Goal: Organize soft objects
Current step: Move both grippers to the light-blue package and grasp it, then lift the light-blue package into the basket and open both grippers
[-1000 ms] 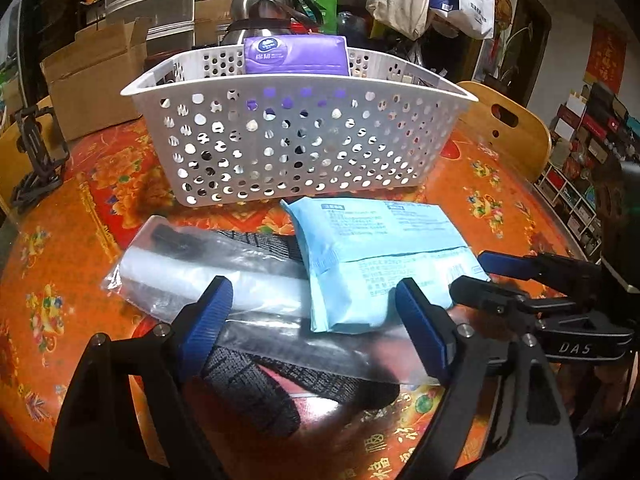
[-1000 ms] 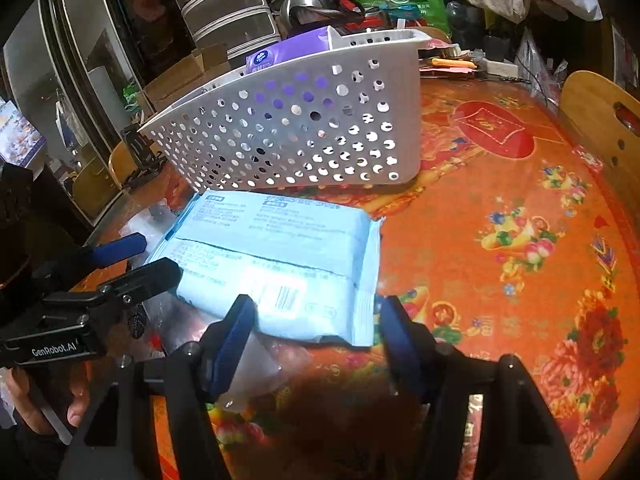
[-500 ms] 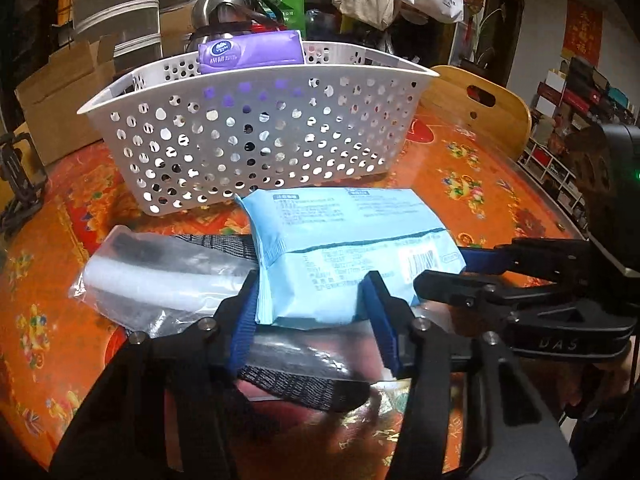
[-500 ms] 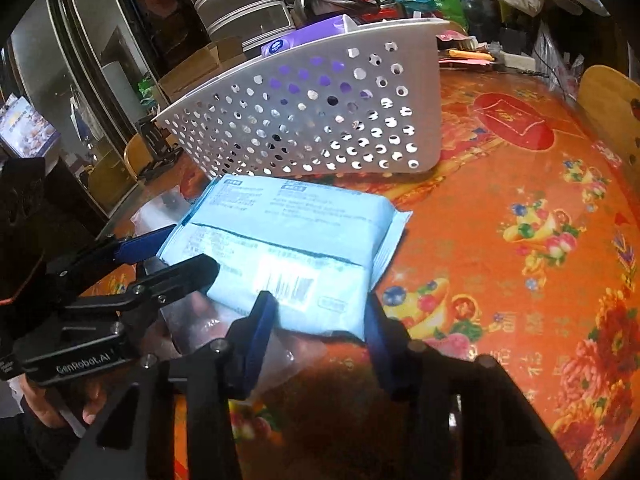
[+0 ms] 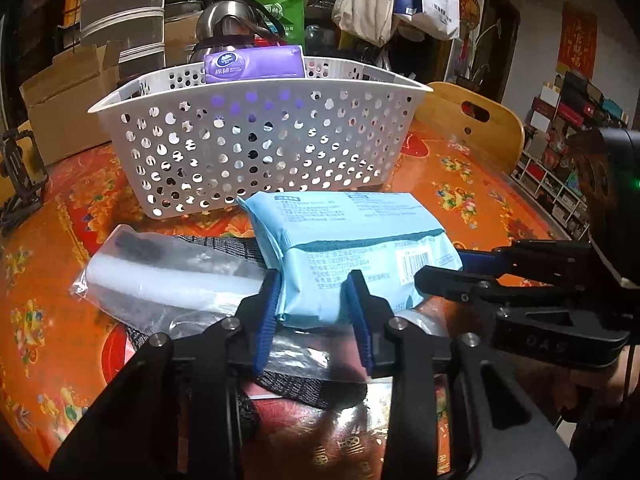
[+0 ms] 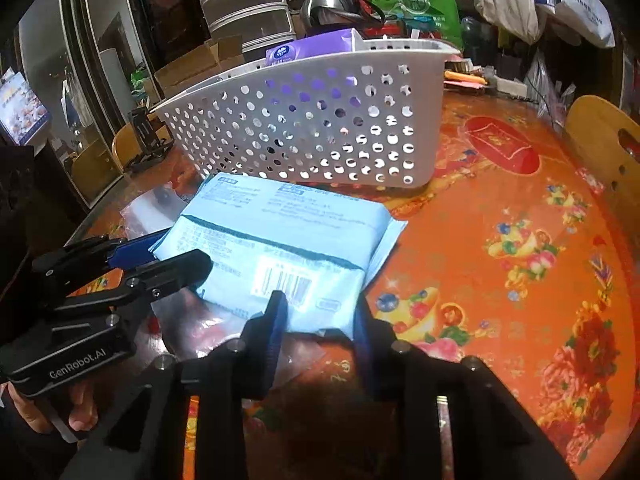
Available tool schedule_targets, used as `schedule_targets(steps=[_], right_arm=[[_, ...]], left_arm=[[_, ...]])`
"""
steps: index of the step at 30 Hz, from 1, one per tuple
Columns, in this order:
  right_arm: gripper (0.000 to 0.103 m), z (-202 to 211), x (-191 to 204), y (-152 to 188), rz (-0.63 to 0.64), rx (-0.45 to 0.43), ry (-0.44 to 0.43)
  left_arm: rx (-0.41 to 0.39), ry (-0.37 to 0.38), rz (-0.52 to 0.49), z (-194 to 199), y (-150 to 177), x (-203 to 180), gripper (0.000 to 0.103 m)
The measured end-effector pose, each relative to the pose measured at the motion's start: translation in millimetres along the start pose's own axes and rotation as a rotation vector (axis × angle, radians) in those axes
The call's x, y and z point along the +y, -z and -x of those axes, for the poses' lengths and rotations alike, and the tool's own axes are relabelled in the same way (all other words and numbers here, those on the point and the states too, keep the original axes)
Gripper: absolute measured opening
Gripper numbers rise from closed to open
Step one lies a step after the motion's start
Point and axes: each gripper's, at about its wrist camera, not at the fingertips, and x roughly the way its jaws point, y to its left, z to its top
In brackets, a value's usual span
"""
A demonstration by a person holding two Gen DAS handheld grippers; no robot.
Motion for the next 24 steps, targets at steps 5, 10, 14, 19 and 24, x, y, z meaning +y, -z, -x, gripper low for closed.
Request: schedule_targets(steps=[5, 10, 14, 19, 24], right_arm=[[0.027, 4, 4, 1, 0.020, -0.020, 0.022], [0.025, 10, 4, 2, 0.024, -0.051, 0.027], [0.025, 13, 2, 3, 0.021, -0.064, 0.028], [0.024, 17, 3, 5, 0.018, -0.081, 0.032], [0.023, 20, 6, 5, 0.021, -0.099, 0.028]], left_arm=[[-0.017, 0.018, 0.012, 4, 2, 4, 0.026], [-0.028, 0.032, 0.015, 7, 3, 5, 0.026], [-0.041, 0.035, 0.012, 10, 4, 5, 0.026], [-0.055, 0.032, -0.002, 13, 4, 0, 0.026], [-0.076, 0.061, 0.015, 21, 4, 4, 0.026]])
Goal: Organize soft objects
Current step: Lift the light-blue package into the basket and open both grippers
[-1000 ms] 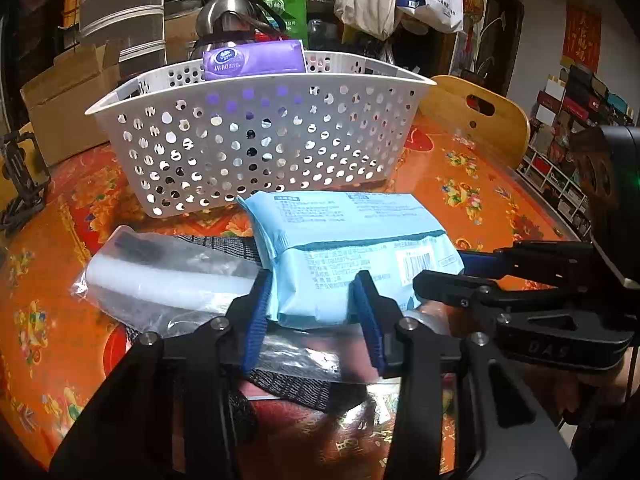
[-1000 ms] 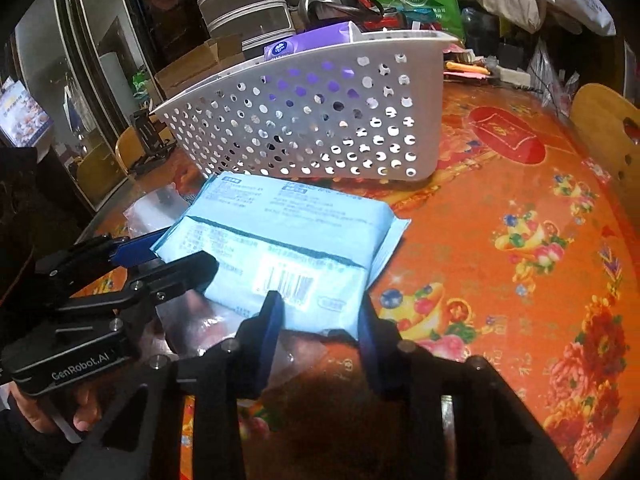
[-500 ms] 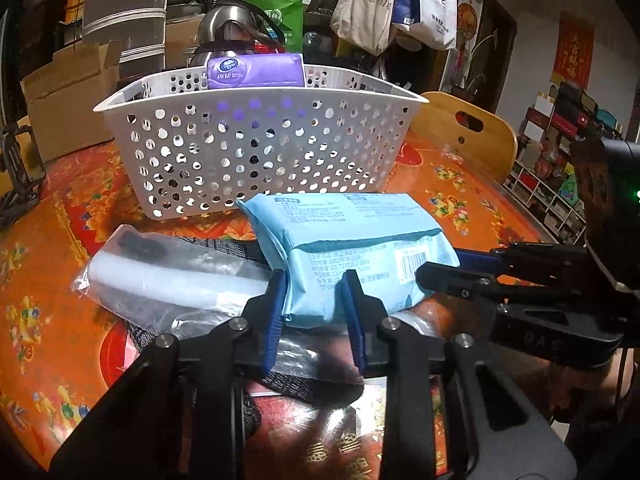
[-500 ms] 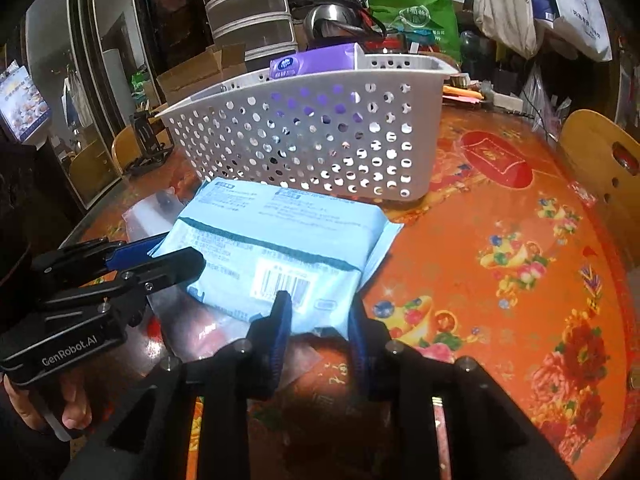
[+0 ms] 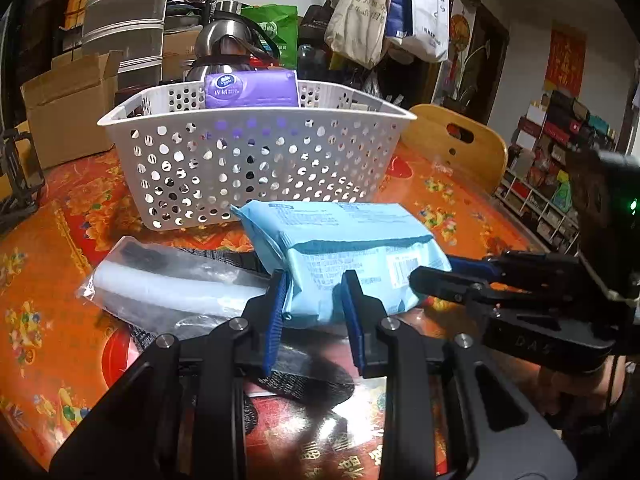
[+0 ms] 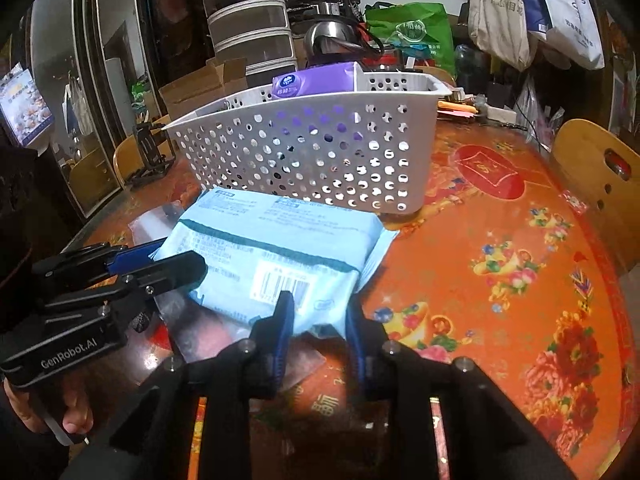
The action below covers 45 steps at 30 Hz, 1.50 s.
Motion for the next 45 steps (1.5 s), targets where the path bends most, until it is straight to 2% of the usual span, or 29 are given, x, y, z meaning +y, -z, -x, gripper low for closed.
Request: schedule_targets(steps=[13, 22, 27, 38, 45], right_arm=[[0.022, 33, 16, -18, 0.038, -0.086, 0.003], [0.022, 55, 34, -54, 0.082, -0.142, 0.020], [0.021, 62, 39, -81, 0.096, -0.167, 0.022], [0.021, 47, 31, -157, 0.108, -0.164, 0.039], [0.021, 12, 18, -201, 0.099, -0.084, 0.029]], left_arm=[[-0.097, -0.013, -0.020, 46, -25, -4, 0.026], [-0.149, -0.033, -0.028, 73, -58, -2, 0.026], [-0.166, -0.024, -0.024, 77, -88, 4, 0.026], [-0.151, -0.030, -0.025, 46, -175, 27, 0.026], [-0.089, -0.035, 0.016, 2, -217, 55, 0.026]])
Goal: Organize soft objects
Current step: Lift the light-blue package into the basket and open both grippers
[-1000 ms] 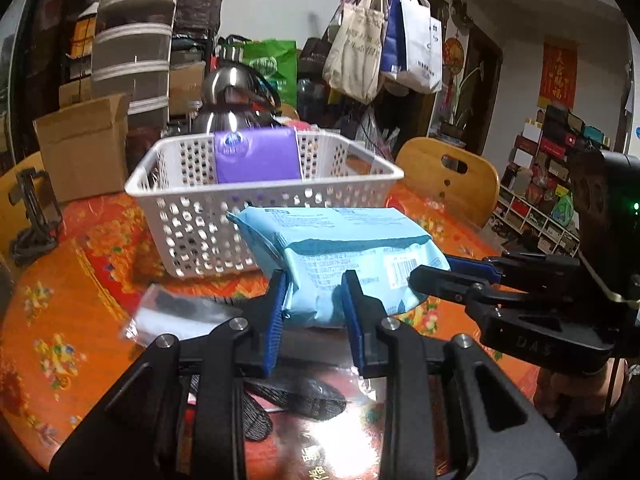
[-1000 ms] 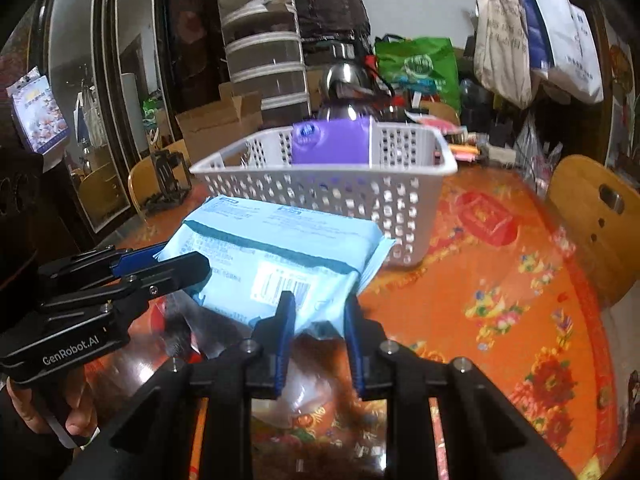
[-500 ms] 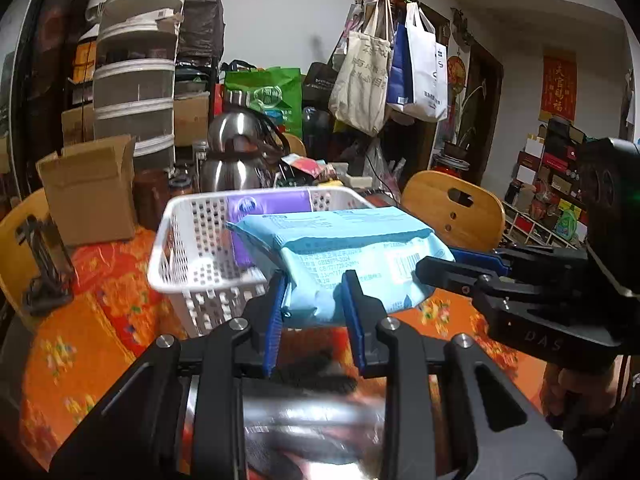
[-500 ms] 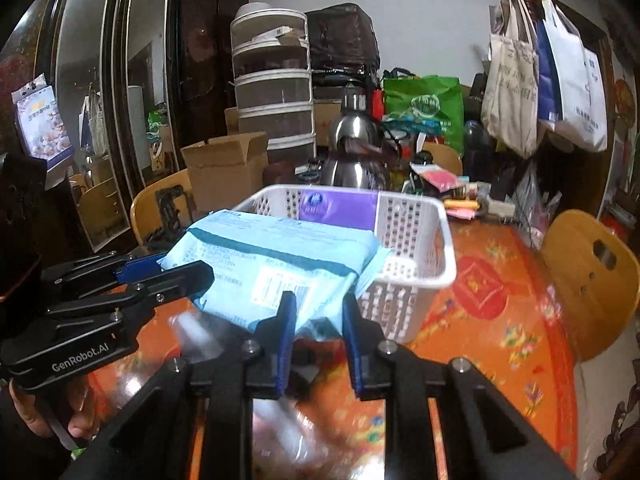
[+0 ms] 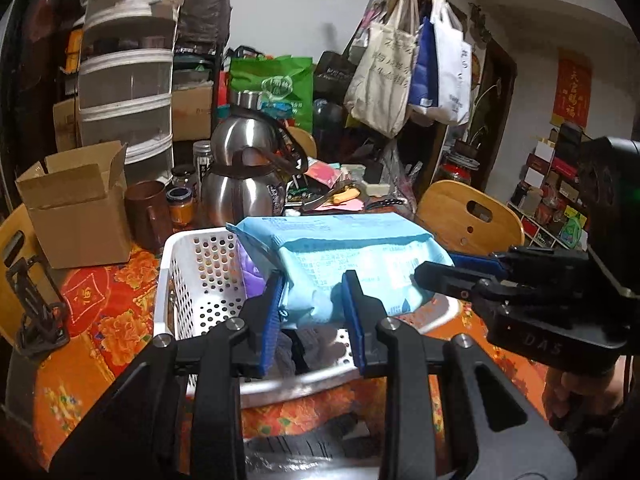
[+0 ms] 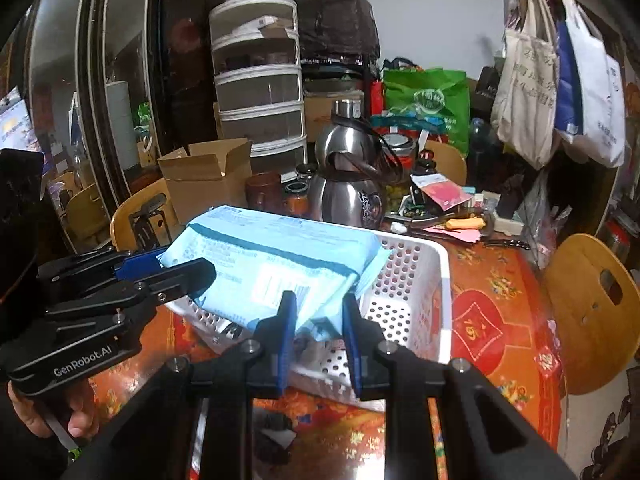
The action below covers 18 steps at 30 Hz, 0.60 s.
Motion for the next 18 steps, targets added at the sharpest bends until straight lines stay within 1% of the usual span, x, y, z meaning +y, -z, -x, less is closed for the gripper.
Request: schedule_targets(steps=[2, 6, 8, 10, 13, 15, 17, 18], right_arm=[[0.021, -9, -4, -6, -0.013, 0.017, -0.010], [0.021, -31, -9, -14, -0.013, 0.061, -0.001], [0.021, -42, -12, -18, -0.014, 0.086, 0.004], [0.021, -48, -14, -20, -0.015, 0.092, 0.012], [0.021, -61, -19, -15, -0.027, 0.113, 0.019], [0.022, -71, -23, -10, -0.035, 0.153, 0.030], [0.022, -75, -27, -6, -0.034, 0.164, 0.062], [0.025, -76, -30, -4, -0.046, 0.165, 0.058]], left_arm=[[0.021, -0.003, 0.011, -14, -6, 6, 0.026], [0.071, -0.020, 0.001, -41, -7, 8, 0.035], [0.094, -0.032, -0.002, -56, -7, 9, 0.036], [0.114, -0.031, 0.017, -67, -4, 13, 0.039], [0.134, -0.050, 0.015, -80, 5, 18, 0.054], [0.131, -0.091, -0.001, -84, 13, 19, 0.077], [0.120, -0.099, 0.008, -84, 18, 24, 0.081], [0.123, -0.093, 0.015, -84, 20, 25, 0.082]])
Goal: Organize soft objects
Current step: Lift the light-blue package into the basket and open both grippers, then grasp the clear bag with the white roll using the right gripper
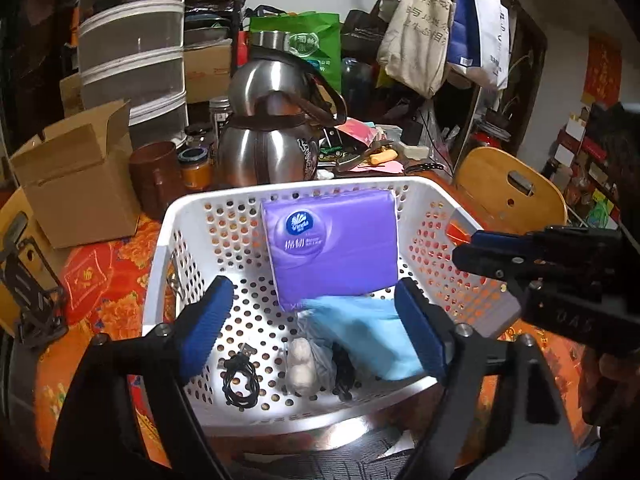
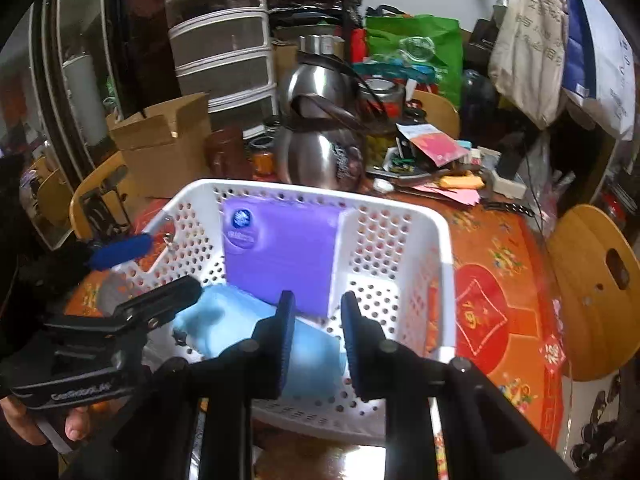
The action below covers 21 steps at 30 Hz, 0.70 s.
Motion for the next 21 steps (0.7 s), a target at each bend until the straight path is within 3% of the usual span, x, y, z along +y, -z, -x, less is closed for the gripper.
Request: schedule_targets(steps=[5, 14, 21], right_arm=[[0.036, 0, -4, 8, 0.003, -0.005, 0.020], [0.038, 7, -1, 28, -0.007, -0.031, -0.015], [0.063, 46, -1, 74, -0.039, -0.095, -0.016]], left_arm=[[-0.014, -0.005, -0.024, 7, 13, -1, 0.083], [-0.011, -0.017, 0.015, 42, 45, 11, 0.083], [-0.024, -0.043, 0.038, 85, 92, 25, 0.086]])
